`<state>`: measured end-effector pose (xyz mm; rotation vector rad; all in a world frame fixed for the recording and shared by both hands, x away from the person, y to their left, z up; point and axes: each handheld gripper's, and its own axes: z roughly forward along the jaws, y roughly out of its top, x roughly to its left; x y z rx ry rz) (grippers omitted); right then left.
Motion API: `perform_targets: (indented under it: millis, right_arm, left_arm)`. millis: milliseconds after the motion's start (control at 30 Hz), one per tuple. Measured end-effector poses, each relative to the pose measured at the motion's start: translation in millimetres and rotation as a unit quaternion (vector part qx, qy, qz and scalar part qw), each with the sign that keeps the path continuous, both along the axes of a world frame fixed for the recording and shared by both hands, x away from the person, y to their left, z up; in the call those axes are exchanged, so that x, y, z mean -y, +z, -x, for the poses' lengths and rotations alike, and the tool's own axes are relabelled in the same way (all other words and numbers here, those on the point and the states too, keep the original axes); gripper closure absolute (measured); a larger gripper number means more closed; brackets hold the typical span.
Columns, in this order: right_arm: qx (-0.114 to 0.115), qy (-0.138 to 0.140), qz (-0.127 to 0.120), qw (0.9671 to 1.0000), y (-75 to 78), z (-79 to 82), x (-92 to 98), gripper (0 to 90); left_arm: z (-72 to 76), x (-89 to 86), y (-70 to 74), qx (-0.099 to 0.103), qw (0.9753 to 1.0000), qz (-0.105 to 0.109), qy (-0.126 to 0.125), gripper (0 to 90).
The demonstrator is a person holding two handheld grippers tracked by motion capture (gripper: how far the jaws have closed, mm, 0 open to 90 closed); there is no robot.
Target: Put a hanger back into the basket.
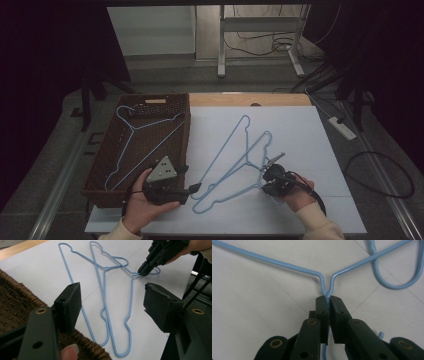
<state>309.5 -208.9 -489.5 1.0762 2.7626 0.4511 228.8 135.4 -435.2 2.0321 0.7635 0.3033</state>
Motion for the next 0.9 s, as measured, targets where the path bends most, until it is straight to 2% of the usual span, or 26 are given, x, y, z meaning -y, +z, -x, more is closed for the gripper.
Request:
perform_targets:
  millis: [233, 367, 433, 533, 567, 667, 900]
  right_arm:
    - [0.003, 0.011, 0.004, 0.9999, 8.1, 0.9, -0.2, 86.0]
    - [0.006, 0.014, 0.005, 0.9999, 9.4, 1.1, -1.1, 86.0]
    - [0.007, 0.016, 0.006, 0.9998, 10.0, 1.3, -1.0, 85.9]
    - [0.007, 0.017, 0.003, 0.9998, 11.7, 1.5, -0.1, 85.9]
    - [0.007, 0.017, 0.003, 0.9998, 11.7, 1.5, -0.1, 85.9]
    - [0.007, 0.018, 0.002, 0.9998, 13.4, 1.7, 0.5, 86.0]
    - [0.007, 0.023, 0.001, 0.9997, 14.6, 3.2, -0.6, 86.0]
  left_arm:
    - [-1.6, 16.2, -2.3, -0.005, 0.9999, -0.004, -0.013, 31.8]
    - [-2.4, 36.7, -7.0, -0.014, 0.9993, -0.014, -0.033, 31.9]
    - [-2.3, 40.4, -8.2, -0.016, 0.9991, -0.017, -0.036, 32.0]
    - [-2.7, 60.3, -16.5, -0.026, 0.9975, -0.030, -0.058, 31.9]
    - [-2.7, 60.3, -16.5, -0.026, 0.9975, -0.030, -0.058, 32.0]
    - [-5.8, 76.2, -25.1, -0.031, 0.9960, -0.048, -0.068, 32.1]
    - [-15.4, 96.7, -38.1, -0.047, 0.9938, -0.062, -0.080, 32.2]
